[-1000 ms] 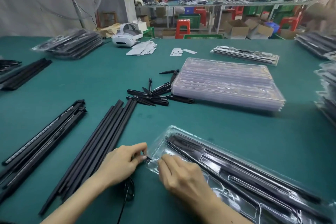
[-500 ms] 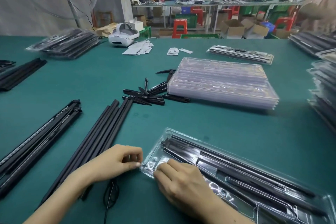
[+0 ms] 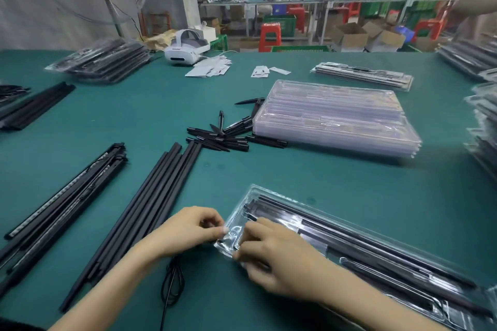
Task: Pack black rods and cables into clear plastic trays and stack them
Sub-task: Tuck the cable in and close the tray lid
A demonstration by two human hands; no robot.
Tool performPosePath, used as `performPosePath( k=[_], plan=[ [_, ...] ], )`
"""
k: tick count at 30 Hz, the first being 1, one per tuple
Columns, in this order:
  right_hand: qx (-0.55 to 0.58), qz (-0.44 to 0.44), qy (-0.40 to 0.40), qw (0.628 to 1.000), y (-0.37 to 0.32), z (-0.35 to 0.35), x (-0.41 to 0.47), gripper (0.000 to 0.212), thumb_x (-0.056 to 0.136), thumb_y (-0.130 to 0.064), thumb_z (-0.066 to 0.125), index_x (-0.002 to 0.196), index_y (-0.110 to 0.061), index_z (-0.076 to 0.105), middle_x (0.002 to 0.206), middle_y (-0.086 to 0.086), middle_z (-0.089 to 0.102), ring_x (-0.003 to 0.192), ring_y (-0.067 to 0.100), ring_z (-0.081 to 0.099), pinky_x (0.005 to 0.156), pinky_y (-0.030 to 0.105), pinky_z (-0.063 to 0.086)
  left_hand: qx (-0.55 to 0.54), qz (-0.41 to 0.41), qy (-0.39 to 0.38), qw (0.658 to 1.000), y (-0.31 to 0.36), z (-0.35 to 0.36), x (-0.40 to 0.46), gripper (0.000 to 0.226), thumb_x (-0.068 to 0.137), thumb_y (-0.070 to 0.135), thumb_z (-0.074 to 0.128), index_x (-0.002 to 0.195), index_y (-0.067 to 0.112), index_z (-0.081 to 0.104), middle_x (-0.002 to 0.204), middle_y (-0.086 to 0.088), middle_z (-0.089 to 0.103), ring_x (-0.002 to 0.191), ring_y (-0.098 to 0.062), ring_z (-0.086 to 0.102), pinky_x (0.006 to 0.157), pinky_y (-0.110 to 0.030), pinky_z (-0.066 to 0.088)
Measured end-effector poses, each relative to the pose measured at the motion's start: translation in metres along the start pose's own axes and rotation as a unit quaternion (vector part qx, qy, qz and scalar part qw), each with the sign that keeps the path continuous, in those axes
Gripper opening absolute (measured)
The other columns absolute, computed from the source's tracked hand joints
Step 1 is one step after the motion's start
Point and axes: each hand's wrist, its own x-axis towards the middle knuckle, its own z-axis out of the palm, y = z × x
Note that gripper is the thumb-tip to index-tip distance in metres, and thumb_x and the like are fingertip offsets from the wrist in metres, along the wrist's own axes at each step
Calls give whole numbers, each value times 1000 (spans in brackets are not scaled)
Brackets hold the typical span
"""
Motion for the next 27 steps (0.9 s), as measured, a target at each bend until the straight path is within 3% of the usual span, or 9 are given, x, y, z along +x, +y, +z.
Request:
performPosePath(
  k=[2,3,5,8,10,14,22,25,27],
  plan=[
    [134,64,-3,989,9,-13,11,18,87,-21,63,101,-23,74,93,-4,61,87,9,54,80,25,43,6,-28,-15,999,0,-1,6,11,83,31,73,79,23,67,72,6,68,64,-7,60,68,-23,49],
    [181,107,41,977,15,-16,19,20,86,-23,66,104,-26,73,94,-5,62,89,6,55,83,26,43,0,-45,-24,999,1,-2,9,11,82,29,74,78,22,67,70,6,69,62,-8,61,67,-23,49],
    [156,219,107,957,29,-19,38,38,80,-39,72,117,-36,63,111,-7,57,109,7,49,96,31,36,-18,-73,-36,996,4,-4,12,13,80,27,76,74,20,66,64,6,68,57,-10,59,64,-24,48],
    [80,330,-47,940,40,-17,61,84,65,-60,76,137,-45,34,140,-2,29,134,19,21,105,42,19,-28,-83,-36,996,8,-1,12,14,78,21,74,71,17,63,60,6,66,55,-14,55,62,-27,48],
    [67,334,-122,932,42,-14,71,96,62,-61,78,141,-44,27,145,0,20,136,22,14,105,45,18,-29,-81,-30,996,10,0,12,15,80,16,73,72,15,61,58,6,65,54,-14,54,59,-26,47],
    [58,335,-174,924,45,-16,82,101,60,-60,80,142,-40,25,148,1,13,138,24,9,105,50,19,-39,-93,-21,995,15,2,13,15,79,8,69,69,13,59,59,1,64,48,-10,53,51,-21,45],
    [-66,294,-244,922,33,-27,115,111,52,-54,87,143,-35,27,142,5,24,134,26,18,103,56,25,-30,-114,-25,993,19,0,14,11,63,22,73,62,20,62,56,6,62,51,-13,52,58,-23,42],
    [-90,284,-262,918,30,-26,121,116,49,-52,89,143,-34,24,141,5,24,133,27,19,101,57,26,-41,-117,-29,992,15,-1,14,16,69,19,76,77,18,62,56,7,63,51,-13,53,58,-23,42],
    [-86,286,-263,917,30,-24,122,116,50,-51,89,143,-33,23,141,6,23,133,28,19,102,61,26,-69,-120,-42,990,14,-5,13,32,63,24,75,88,16,57,58,7,62,50,-13,53,56,-23,40]
  ],
)
